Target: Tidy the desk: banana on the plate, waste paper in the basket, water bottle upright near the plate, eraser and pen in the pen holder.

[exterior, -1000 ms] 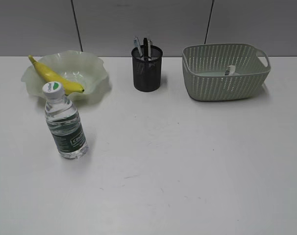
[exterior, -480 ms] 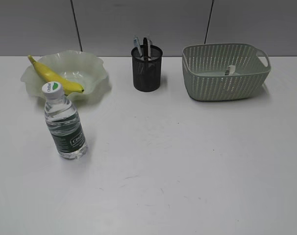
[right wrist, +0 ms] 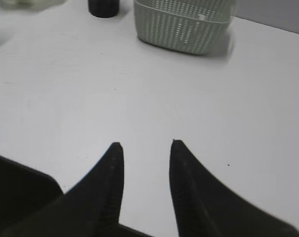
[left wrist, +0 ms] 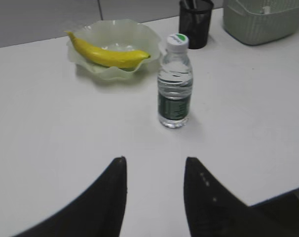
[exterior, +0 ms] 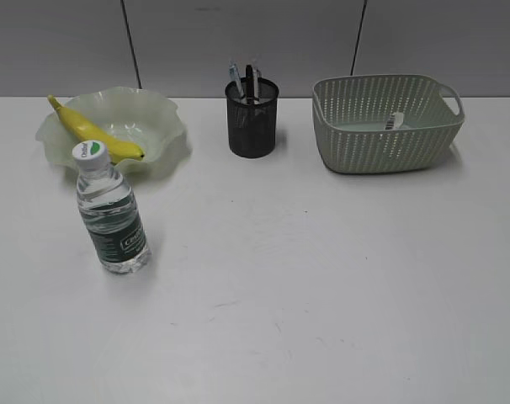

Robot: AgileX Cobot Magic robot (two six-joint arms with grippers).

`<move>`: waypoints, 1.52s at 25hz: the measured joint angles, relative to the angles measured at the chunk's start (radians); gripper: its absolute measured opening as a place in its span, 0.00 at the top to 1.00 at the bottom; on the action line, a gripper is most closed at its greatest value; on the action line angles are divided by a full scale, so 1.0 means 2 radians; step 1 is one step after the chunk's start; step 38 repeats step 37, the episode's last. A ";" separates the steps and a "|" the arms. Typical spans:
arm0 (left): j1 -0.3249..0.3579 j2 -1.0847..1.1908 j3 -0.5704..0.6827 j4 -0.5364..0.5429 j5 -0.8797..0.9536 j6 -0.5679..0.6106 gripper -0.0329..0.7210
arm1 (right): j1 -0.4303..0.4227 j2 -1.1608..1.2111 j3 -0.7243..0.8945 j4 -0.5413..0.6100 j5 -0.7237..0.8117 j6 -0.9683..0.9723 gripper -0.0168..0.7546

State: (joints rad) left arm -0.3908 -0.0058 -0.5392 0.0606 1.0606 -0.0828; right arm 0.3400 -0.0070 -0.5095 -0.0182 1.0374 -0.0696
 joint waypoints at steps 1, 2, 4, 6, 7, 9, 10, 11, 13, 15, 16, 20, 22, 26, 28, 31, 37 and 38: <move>0.020 0.000 0.000 0.000 0.000 0.000 0.57 | -0.022 0.000 0.000 0.000 0.000 0.000 0.63; 0.037 0.000 0.000 0.000 0.000 0.000 0.57 | -0.044 0.000 0.000 0.000 0.000 0.000 0.63; 0.077 0.000 0.000 0.000 0.000 0.000 0.57 | -0.081 0.000 0.000 0.000 0.000 0.000 0.63; 0.108 0.000 0.000 0.000 0.000 0.000 0.57 | -0.115 0.000 0.000 0.000 0.000 0.000 0.63; 0.121 0.000 0.000 0.000 0.000 0.000 0.57 | -0.126 0.000 0.000 0.000 0.000 0.000 0.63; 0.138 0.000 0.000 0.000 0.000 0.000 0.57 | -0.146 0.000 0.000 0.000 0.000 0.000 0.63; 0.143 0.000 0.000 0.000 0.000 0.000 0.57 | -0.151 0.000 0.000 0.000 0.000 0.000 0.63; 0.145 0.000 0.000 0.000 0.000 0.000 0.57 | -0.152 0.000 0.000 0.000 0.000 0.000 0.63; 0.146 0.000 0.000 0.000 0.000 0.000 0.57 | -0.153 0.000 0.000 0.000 0.000 0.000 0.63; 0.146 0.000 0.000 0.000 0.000 0.000 0.57 | -0.153 0.000 0.000 0.000 0.000 0.000 0.63; 0.146 0.000 0.000 0.001 0.000 0.000 0.57 | -0.153 0.000 0.000 0.000 0.000 0.000 0.63; 0.146 0.000 0.000 0.001 0.000 0.000 0.57 | -0.153 0.000 0.000 0.000 0.000 0.000 0.63; 0.146 0.000 0.000 0.001 0.000 0.000 0.57 | -0.153 0.000 0.000 0.000 0.000 0.000 0.63; 0.146 0.000 0.000 0.001 0.000 0.000 0.57 | -0.153 0.000 0.000 0.000 0.000 0.000 0.63; 0.146 0.000 0.000 0.001 0.000 0.000 0.57 | -0.153 0.000 0.000 0.000 0.000 0.000 0.63; 0.146 0.000 0.000 0.001 0.000 0.000 0.57 | -0.153 0.000 0.000 0.000 0.000 0.000 0.63; 0.146 0.000 0.000 0.001 0.000 0.000 0.57 | -0.153 0.000 0.000 0.000 0.000 0.000 0.63; 0.146 0.000 0.000 0.001 0.000 0.000 0.57 | -0.153 0.000 0.000 0.000 0.000 0.000 0.63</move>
